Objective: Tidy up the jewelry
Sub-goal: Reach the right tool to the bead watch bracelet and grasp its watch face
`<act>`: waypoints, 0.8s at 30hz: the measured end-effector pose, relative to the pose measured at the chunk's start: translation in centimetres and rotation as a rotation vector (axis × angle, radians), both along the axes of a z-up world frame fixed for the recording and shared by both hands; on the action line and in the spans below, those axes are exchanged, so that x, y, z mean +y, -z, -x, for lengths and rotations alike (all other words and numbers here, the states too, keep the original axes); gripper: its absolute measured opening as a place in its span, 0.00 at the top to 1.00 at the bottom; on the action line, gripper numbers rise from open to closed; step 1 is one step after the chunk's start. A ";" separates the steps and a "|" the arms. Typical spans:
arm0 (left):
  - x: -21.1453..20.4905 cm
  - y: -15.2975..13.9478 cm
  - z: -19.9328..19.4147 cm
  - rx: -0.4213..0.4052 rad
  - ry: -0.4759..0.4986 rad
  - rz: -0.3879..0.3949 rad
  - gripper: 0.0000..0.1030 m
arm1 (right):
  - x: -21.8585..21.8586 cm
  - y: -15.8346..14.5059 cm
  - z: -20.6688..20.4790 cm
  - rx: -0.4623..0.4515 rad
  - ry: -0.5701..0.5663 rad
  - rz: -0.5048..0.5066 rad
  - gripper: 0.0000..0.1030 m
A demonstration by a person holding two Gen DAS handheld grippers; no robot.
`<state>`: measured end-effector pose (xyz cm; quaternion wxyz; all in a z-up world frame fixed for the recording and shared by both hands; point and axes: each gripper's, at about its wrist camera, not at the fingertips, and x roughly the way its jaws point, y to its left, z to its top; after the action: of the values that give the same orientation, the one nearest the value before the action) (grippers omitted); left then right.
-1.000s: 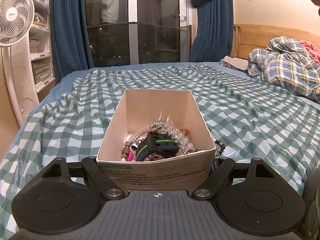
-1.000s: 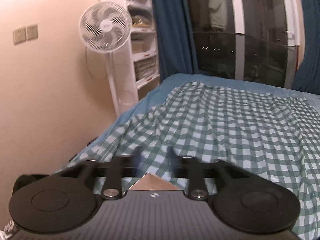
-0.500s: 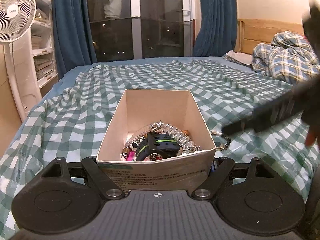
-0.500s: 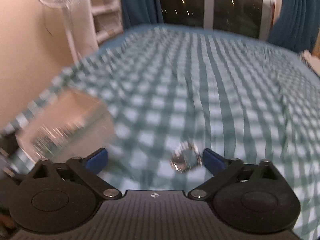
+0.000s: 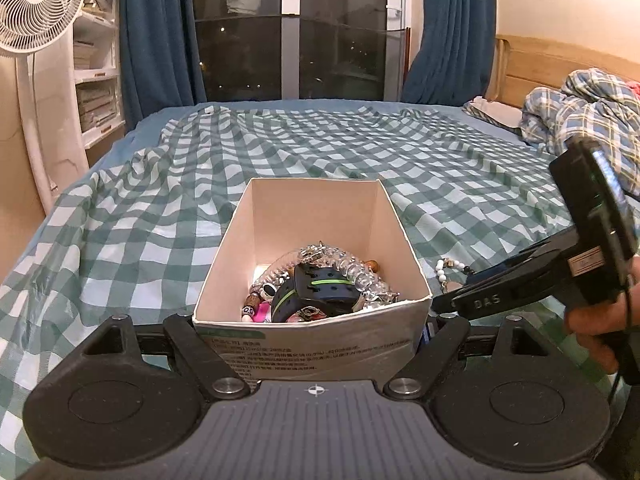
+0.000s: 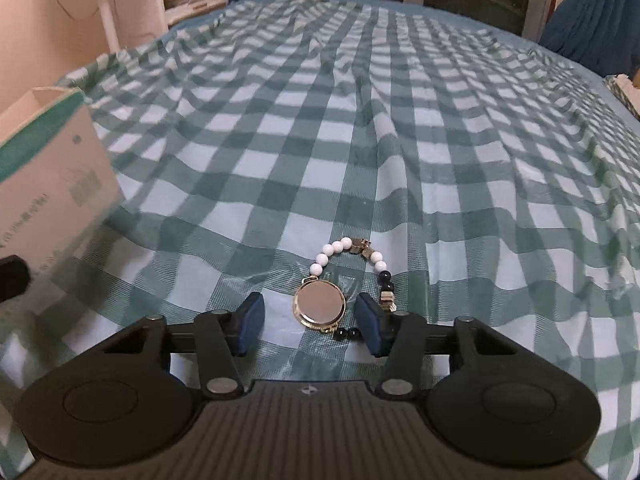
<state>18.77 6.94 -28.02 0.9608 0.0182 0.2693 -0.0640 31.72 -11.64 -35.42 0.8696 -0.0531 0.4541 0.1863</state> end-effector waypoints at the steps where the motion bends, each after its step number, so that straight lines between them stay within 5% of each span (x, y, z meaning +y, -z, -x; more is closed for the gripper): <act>1: -0.1 0.0 0.0 0.000 0.002 -0.001 0.46 | 0.0 0.1 -0.3 0.004 0.003 -0.004 0.00; 11: -0.6 0.1 0.1 0.005 0.026 -0.005 0.46 | -2.3 -0.6 -0.4 0.043 0.089 -0.114 0.00; 21: -0.6 -0.1 0.3 -0.001 0.033 -0.009 0.46 | -5.2 -3.6 0.0 0.059 0.200 -0.360 0.00; 24: -0.6 -0.1 0.3 0.000 0.035 -0.006 0.46 | -5.0 -3.4 -0.2 0.080 0.184 -0.312 0.00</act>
<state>18.49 6.33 -27.89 0.9595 0.0256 0.2690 -0.0799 31.95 -16.67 -32.02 0.8619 0.1316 0.4569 0.1764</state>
